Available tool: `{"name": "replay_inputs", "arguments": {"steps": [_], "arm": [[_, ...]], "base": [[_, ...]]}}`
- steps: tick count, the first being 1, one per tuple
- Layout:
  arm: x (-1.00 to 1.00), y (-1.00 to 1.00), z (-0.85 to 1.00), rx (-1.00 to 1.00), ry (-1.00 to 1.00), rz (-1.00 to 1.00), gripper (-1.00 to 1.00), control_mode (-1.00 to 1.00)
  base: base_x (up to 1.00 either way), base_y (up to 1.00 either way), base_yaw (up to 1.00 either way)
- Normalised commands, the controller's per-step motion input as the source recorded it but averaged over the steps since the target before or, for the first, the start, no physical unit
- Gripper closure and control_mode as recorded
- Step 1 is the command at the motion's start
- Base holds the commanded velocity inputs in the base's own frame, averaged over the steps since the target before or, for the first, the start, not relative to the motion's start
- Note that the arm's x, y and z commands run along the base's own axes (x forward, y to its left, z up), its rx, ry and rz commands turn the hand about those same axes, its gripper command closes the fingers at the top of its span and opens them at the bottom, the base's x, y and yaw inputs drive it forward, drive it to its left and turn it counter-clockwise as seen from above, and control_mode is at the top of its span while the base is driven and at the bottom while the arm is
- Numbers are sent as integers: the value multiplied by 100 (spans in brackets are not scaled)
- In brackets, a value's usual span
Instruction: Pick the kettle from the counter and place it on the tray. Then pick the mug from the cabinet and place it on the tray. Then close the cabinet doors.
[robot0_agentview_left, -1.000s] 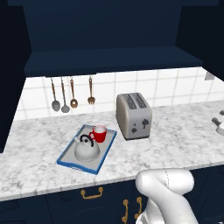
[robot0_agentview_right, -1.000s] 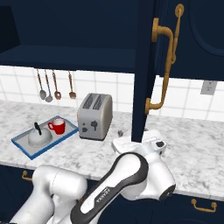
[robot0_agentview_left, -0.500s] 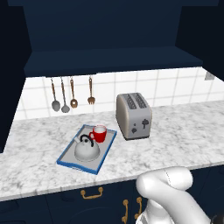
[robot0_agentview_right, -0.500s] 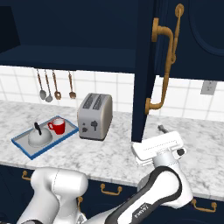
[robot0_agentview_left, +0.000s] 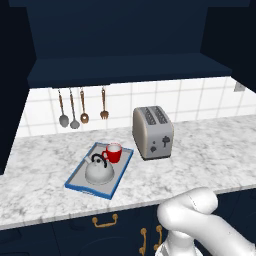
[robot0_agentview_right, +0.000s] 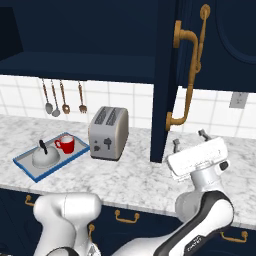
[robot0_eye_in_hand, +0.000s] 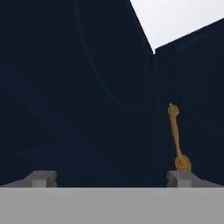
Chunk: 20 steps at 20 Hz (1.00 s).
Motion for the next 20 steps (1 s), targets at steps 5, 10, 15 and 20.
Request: {"name": "replay_inputs", "arguments": {"steps": [5, 10, 15, 20], "arm": [[-27, -21, 56, -5, -28, 3, -100, -100], [-61, 14, 54, -16, -28, 11, -100, -100], [-40, 56, 60, -25, -11, 3, -100, -100], [-25, 73, 51, -29, 0, 0, -100, -100]], "base": [[0, 0, 0], [0, 0, 0], [0, 0, 0], [0, 0, 0]]}}
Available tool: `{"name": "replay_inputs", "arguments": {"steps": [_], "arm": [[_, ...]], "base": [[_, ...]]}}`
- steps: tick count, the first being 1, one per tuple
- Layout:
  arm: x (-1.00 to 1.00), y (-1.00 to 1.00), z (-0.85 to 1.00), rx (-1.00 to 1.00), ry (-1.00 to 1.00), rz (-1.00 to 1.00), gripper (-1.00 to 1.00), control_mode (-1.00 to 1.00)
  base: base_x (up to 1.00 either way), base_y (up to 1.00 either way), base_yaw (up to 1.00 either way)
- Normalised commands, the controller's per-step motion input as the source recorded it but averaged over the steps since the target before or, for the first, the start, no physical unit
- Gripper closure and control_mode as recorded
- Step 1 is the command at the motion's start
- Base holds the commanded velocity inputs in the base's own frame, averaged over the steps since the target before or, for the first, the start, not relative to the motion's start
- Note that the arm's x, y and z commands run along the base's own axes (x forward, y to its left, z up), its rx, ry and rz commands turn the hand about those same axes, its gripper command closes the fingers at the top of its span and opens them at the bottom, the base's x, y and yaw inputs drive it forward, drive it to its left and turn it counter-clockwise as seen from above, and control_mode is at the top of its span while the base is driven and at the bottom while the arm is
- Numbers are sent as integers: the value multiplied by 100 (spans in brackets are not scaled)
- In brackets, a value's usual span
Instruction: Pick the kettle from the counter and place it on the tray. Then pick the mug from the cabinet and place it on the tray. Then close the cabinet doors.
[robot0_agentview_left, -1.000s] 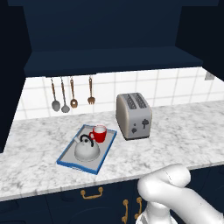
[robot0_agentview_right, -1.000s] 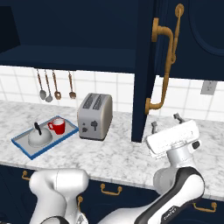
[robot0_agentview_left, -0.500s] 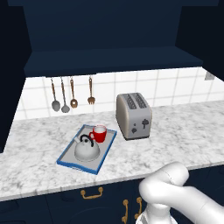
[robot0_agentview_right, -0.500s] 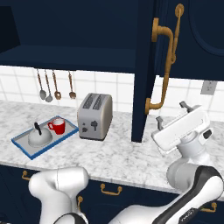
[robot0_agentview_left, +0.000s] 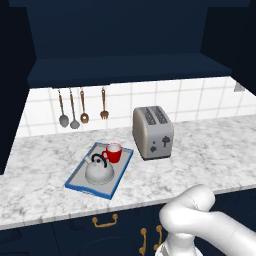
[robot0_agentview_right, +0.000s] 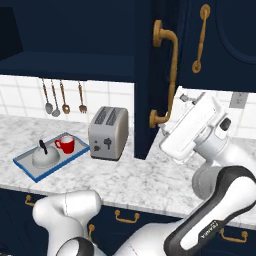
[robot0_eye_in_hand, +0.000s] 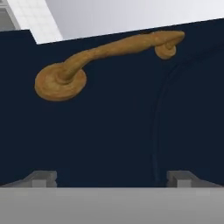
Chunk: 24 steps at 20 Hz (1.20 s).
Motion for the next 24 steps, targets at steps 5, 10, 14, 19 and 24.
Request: {"name": "replay_inputs", "arguments": {"steps": [5, 10, 14, 19, 24], "arm": [[-20, 81, 33, -30, 8, -2, -100, -100], [-1, 90, 11, -28, 21, -8, -100, -100], [6, 96, 0, -24, 25, -11, -100, -100], [31, 92, 0, -17, 16, -15, -100, -100], [50, 71, 0, -4, 2, -15, -100, -100]], "base": [[0, 0, 0], [0, 0, 0], [0, 0, 0], [0, 0, 0], [0, 0, 0]]}}
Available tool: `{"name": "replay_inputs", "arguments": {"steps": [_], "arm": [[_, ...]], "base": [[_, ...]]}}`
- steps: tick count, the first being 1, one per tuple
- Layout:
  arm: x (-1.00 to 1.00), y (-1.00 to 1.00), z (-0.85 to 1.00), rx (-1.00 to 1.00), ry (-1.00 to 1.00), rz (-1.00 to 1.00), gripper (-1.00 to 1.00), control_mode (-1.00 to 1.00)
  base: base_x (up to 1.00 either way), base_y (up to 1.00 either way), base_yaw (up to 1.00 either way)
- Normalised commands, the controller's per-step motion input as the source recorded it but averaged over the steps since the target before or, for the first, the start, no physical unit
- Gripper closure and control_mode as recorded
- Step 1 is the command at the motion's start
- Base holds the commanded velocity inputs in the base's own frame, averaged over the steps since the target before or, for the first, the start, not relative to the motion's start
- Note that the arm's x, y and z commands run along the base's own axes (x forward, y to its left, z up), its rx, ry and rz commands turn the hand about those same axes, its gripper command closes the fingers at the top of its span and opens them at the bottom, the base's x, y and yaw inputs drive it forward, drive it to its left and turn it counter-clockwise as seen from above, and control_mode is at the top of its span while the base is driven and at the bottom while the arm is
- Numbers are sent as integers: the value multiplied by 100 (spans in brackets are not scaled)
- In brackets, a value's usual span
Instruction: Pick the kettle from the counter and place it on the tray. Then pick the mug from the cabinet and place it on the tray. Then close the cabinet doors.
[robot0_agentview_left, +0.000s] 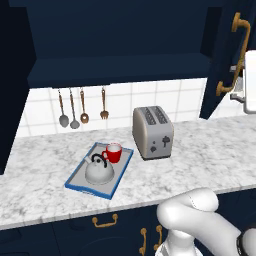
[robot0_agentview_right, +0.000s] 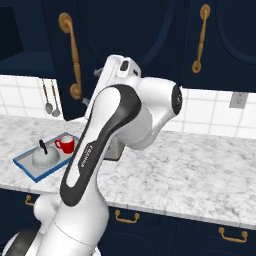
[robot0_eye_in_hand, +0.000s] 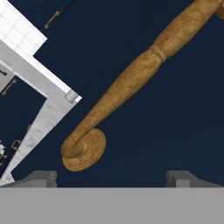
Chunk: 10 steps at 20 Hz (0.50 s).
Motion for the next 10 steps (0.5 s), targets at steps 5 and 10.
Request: {"name": "replay_inputs", "arguments": {"steps": [5, 10], "arm": [[70, 40, 0, -1, 0, -19, -100, -100], [81, 17, 0, 0, 2, -25, -100, -100]], "base": [[0, 0, 0], [0, 0, 0]]}}
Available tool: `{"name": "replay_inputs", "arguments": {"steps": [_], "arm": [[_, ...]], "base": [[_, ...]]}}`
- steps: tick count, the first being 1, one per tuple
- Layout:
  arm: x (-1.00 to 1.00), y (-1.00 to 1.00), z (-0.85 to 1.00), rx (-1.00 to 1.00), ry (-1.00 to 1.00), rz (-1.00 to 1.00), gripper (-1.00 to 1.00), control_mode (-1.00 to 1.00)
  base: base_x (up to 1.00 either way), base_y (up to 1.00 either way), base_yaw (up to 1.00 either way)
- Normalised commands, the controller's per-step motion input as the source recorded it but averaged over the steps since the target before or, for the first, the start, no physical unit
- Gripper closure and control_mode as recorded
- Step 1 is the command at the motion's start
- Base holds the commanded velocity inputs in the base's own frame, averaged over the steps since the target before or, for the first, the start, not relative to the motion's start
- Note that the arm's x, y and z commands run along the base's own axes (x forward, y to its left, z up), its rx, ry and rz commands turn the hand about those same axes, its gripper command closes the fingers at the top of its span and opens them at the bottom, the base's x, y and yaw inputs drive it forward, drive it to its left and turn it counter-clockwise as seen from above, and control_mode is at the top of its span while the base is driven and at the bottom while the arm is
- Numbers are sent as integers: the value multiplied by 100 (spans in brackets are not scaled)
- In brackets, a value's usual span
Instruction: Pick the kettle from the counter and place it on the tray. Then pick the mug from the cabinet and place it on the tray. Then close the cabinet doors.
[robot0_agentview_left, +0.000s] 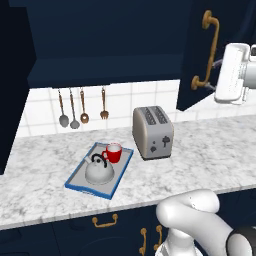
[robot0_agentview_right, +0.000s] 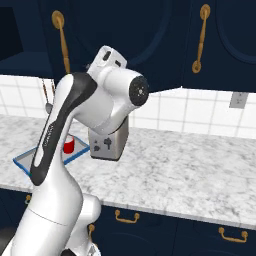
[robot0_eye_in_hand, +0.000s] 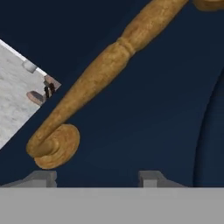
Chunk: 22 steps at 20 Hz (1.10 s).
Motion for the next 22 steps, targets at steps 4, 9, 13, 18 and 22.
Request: {"name": "replay_inputs", "arguments": {"steps": [4, 9, 13, 18, 22], "arm": [[83, 4, -1, 0, 3, -27, -100, -100], [92, 3, -9, 0, 5, -27, -100, -100], [93, 3, -18, 0, 7, -26, -100, -100], [84, 1, -24, 0, 7, -24, -100, -100], [79, 0, -22, 0, 7, -18, -100, -100]], "base": [[0, 0, 0], [0, 0, 0], [0, 0, 0], [0, 0, 0], [0, 0, 0]]}}
